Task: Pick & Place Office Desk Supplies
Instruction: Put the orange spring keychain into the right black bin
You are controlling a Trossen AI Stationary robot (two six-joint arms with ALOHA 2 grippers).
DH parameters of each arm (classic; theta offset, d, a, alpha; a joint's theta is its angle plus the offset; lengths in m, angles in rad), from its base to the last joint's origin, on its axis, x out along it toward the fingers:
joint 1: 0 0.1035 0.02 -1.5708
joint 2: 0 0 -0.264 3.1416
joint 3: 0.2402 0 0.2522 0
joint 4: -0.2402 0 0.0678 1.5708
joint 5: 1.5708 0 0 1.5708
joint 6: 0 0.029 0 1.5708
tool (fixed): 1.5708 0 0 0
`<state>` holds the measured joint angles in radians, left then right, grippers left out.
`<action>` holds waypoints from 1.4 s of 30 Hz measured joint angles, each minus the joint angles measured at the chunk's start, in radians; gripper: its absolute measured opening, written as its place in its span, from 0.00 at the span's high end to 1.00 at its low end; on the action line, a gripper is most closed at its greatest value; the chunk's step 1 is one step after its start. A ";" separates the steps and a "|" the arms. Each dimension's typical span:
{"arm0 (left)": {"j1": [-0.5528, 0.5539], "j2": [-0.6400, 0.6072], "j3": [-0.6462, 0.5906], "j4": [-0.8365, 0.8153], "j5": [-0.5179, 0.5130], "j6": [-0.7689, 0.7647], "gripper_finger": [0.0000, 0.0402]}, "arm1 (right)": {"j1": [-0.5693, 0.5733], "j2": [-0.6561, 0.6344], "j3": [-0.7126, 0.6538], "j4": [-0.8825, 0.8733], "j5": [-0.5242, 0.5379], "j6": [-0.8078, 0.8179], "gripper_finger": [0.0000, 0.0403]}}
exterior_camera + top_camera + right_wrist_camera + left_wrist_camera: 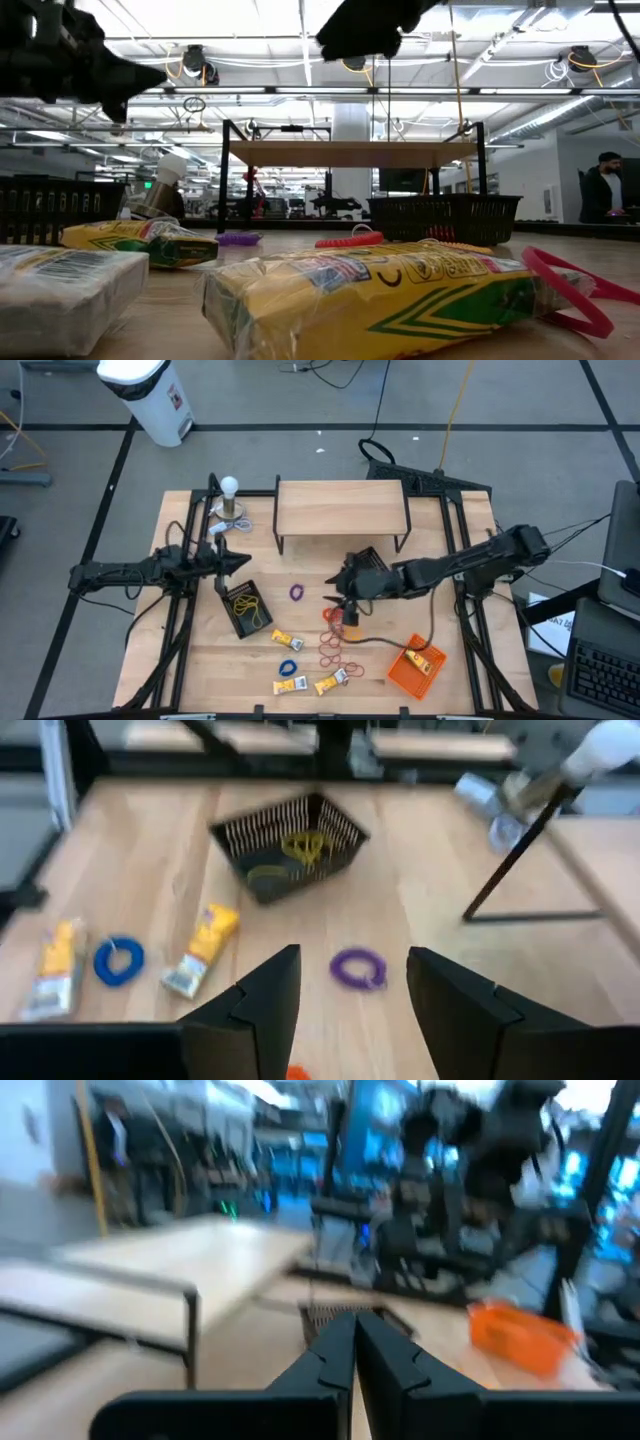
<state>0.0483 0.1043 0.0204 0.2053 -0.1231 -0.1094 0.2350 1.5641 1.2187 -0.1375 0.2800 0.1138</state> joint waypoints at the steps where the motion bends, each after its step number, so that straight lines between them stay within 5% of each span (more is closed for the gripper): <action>1: 0.000 0.000 0.000 0.032 -0.012 0.010 0.98 | 0.002 0.031 0.032 -0.051 -0.004 -0.005 0.57; 7: 0.000 0.000 0.002 0.052 -0.033 0.024 0.98 | 0.012 0.142 0.160 -0.337 -0.025 -0.023 0.57; 12: 0.000 0.000 0.002 -0.056 -0.035 -0.006 0.95 | 0.015 0.160 0.167 -0.404 -0.088 -0.053 0.58; 24: 0.000 0.000 0.002 -0.062 -0.043 0.023 0.98 | 0.035 0.334 0.166 -0.305 -0.102 -0.181 0.58; 29: 0.000 0.000 0.002 -0.050 -0.064 0.055 0.95 | 0.037 0.350 0.166 -0.271 -0.182 -0.176 0.58; 42: 0.000 0.000 0.002 -0.036 -0.096 0.054 0.98 | 0.025 0.371 0.133 -0.206 -0.182 -0.104 0.58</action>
<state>0.0479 0.1047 0.0219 0.1696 -0.2195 -0.0559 0.2599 1.9349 1.3512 -0.3438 0.0981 0.0098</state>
